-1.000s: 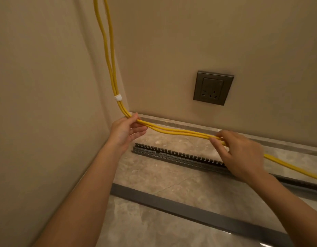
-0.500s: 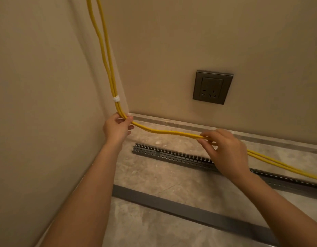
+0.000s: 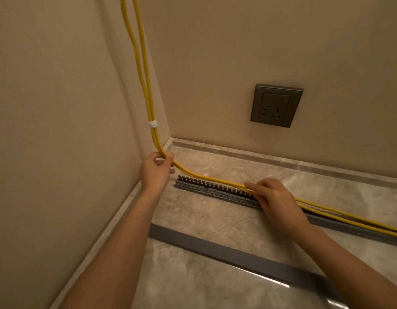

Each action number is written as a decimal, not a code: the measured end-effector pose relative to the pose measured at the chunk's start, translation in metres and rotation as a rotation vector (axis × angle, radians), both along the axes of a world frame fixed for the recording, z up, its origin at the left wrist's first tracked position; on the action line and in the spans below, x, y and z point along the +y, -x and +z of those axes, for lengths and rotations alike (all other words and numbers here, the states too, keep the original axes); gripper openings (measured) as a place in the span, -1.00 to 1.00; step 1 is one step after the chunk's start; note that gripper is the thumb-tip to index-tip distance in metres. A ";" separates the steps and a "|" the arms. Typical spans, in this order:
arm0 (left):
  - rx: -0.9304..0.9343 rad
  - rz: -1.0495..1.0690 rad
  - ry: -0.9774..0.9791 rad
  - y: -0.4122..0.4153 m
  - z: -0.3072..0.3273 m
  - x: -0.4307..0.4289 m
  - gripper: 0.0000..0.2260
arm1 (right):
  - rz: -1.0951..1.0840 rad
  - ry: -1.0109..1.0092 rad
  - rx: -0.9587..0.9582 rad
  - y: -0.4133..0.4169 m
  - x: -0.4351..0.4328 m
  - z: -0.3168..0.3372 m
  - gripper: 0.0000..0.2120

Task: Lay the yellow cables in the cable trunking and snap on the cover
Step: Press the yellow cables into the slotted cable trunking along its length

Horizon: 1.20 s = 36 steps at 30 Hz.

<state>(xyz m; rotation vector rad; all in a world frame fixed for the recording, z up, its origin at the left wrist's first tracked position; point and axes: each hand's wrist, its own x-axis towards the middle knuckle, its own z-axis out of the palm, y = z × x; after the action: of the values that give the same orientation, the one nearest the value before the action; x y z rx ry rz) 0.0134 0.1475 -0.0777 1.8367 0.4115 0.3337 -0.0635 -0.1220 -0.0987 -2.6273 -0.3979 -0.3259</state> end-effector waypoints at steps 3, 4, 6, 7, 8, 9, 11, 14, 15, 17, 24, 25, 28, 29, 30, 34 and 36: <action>0.009 -0.022 -0.022 0.005 -0.008 -0.005 -0.88 | 0.014 -0.014 -0.016 0.004 0.001 -0.002 -0.72; 0.026 -0.039 -0.058 0.006 -0.010 -0.007 -0.88 | 0.020 -0.023 -0.028 0.004 0.002 -0.003 -0.73; 0.064 -0.063 -0.146 0.009 -0.014 -0.014 -0.88 | 0.023 -0.043 -0.049 0.007 0.004 -0.004 -0.74; 0.074 -0.062 -0.174 0.010 -0.016 -0.017 -0.88 | 0.019 -0.047 -0.055 0.008 0.005 -0.004 -0.74; 0.075 -0.054 -0.189 0.011 -0.017 -0.020 -0.88 | 0.016 -0.046 -0.060 0.010 0.006 -0.005 -0.73; 0.065 -0.041 -0.200 0.010 -0.018 -0.022 -0.89 | 0.015 -0.044 -0.066 0.011 0.007 -0.005 -0.73; 0.050 -0.024 -0.223 0.008 -0.018 -0.024 -0.91 | 0.020 -0.033 -0.072 0.013 0.008 -0.006 -0.73; 0.072 -0.050 -0.263 0.004 -0.014 -0.023 -0.90 | 0.042 0.019 -0.076 0.013 0.008 -0.006 -0.74; 0.084 -0.064 -0.263 0.002 -0.014 -0.022 -0.90 | 0.046 0.034 -0.070 0.013 0.009 -0.005 -0.74; 0.110 -0.081 -0.233 -0.002 -0.015 -0.017 -0.91 | 0.053 0.040 -0.057 0.011 0.009 -0.003 -0.74; 0.124 -0.045 -0.049 -0.005 -0.019 0.000 -0.82 | 0.126 0.106 0.028 0.002 0.019 0.002 -0.66; 0.120 -0.044 -0.052 -0.005 -0.020 0.000 -0.82 | 0.125 0.113 0.034 0.002 0.020 0.002 -0.66; 0.105 -0.030 -0.096 -0.003 -0.020 -0.003 -0.89 | 0.116 0.133 0.051 0.005 0.021 0.002 -0.64; 0.106 -0.019 -0.120 -0.002 -0.021 -0.005 -0.92 | 0.115 0.145 0.052 0.006 0.021 0.001 -0.64; 0.111 -0.007 -0.139 0.000 -0.022 -0.006 -0.92 | 0.115 0.154 0.053 0.007 0.021 0.001 -0.63; 0.128 0.024 -0.192 0.005 -0.025 -0.005 -0.90 | 0.094 0.157 0.072 0.009 0.026 0.002 -0.63; 0.114 0.026 -0.257 0.008 -0.025 -0.006 -0.92 | 0.076 0.162 0.067 0.010 0.029 0.002 -0.65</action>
<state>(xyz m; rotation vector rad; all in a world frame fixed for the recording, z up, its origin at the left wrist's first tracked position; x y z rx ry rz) 0.0053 0.1418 -0.1031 2.1097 0.4895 0.3122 -0.0738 -0.0935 -0.0963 -2.7636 -0.5192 -0.1867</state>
